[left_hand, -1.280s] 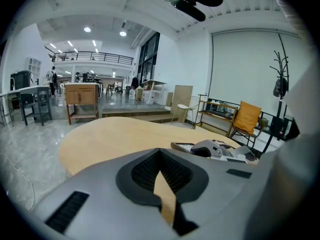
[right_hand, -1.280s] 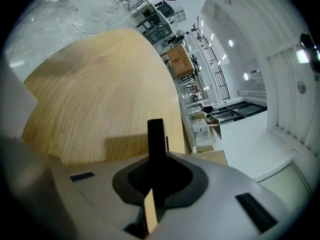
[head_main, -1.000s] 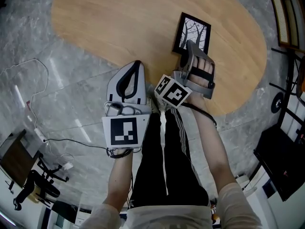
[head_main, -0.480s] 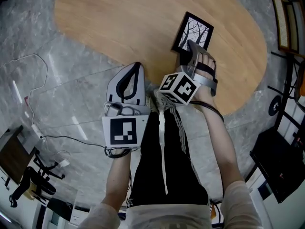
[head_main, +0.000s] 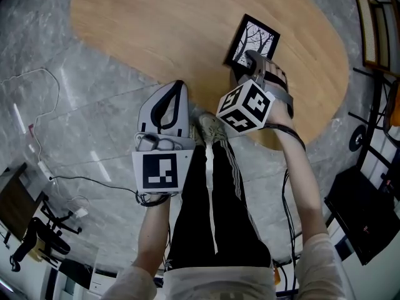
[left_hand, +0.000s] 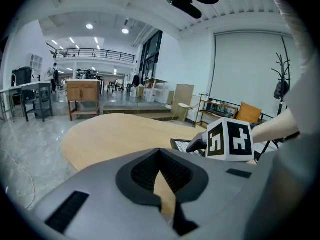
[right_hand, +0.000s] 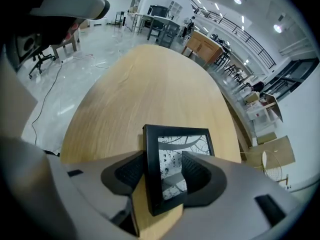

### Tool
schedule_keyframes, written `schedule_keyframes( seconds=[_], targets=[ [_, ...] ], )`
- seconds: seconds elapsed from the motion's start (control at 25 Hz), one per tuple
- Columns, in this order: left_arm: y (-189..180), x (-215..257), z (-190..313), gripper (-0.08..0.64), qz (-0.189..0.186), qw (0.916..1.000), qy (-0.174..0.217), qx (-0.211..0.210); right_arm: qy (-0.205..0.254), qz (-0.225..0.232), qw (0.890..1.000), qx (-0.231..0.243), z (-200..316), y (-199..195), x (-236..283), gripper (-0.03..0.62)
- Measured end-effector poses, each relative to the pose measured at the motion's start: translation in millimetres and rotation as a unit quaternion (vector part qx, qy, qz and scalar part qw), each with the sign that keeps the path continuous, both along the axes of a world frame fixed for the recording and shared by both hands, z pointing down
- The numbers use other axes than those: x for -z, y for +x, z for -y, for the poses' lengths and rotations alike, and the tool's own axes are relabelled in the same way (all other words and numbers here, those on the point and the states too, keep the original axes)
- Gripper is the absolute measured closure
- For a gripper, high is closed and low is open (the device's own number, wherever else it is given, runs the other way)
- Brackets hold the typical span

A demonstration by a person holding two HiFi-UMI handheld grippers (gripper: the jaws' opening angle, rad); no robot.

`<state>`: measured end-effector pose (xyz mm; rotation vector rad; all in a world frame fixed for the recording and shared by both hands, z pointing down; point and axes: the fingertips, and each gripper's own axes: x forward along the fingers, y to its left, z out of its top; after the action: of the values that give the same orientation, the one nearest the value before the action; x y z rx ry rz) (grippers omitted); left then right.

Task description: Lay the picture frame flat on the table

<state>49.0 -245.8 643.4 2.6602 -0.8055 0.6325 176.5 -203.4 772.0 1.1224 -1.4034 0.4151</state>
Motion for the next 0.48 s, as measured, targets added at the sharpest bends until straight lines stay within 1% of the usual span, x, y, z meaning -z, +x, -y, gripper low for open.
schedule_keyframes(
  seconds=[0.32, 0.48],
  targets=[
    [4.0, 1.8, 1.3, 0.551, 0.002, 1.0000, 0.003, -0.005, -0.033, 0.030, 0.999, 0.009, -0.6, 1.1, -1.0, 0.359],
    [2.7, -0.4, 4.0, 0.551, 0.001, 1.0000, 0.005, -0.005, -0.037, 0.049, 0.998, 0.002, 1.1, 2.4, -2.0, 0.348]
  ],
)
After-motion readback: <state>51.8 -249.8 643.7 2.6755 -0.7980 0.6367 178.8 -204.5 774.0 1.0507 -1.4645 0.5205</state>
